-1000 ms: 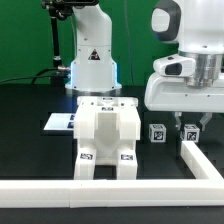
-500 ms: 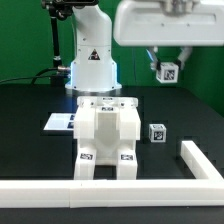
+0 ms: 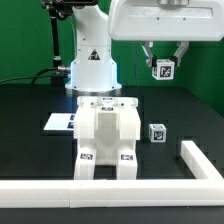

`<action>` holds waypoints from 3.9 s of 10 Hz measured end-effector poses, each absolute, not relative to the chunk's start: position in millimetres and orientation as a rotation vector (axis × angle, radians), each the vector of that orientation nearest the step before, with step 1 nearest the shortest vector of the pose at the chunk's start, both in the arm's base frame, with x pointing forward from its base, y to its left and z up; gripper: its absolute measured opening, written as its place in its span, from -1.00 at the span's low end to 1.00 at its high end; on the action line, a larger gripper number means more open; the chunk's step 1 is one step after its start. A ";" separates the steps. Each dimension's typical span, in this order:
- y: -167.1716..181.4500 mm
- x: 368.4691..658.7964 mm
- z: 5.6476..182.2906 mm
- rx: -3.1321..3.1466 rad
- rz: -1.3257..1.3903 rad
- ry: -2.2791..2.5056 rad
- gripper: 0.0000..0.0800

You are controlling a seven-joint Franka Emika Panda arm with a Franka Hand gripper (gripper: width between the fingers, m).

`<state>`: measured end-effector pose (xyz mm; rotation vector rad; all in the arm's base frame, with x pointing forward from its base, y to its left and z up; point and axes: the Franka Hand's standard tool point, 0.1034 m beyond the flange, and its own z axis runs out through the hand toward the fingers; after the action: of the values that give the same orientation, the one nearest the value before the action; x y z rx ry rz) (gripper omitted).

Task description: Assemble chair

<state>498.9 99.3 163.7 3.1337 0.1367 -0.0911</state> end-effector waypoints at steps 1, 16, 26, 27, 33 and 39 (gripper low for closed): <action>97.3 499.4 162.9 3.132 -0.090 0.158 -0.29; 30.3 539.4 126.2 3.069 -0.031 0.392 -0.29; 30.3 540.6 126.4 3.068 -0.019 0.394 0.59; 30.3 540.6 126.4 3.068 -0.019 0.394 0.62; 34.3 542.9 118.7 3.165 -0.051 -0.015 0.62; 33.9 542.7 117.5 3.164 -0.052 -0.014 -0.29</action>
Offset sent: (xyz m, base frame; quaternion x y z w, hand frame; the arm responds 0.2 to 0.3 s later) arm 0.0470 -0.0473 0.0076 -0.0228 0.0291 -0.1014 0.9942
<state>542.7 33.9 117.5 3.1637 -0.0140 -0.0523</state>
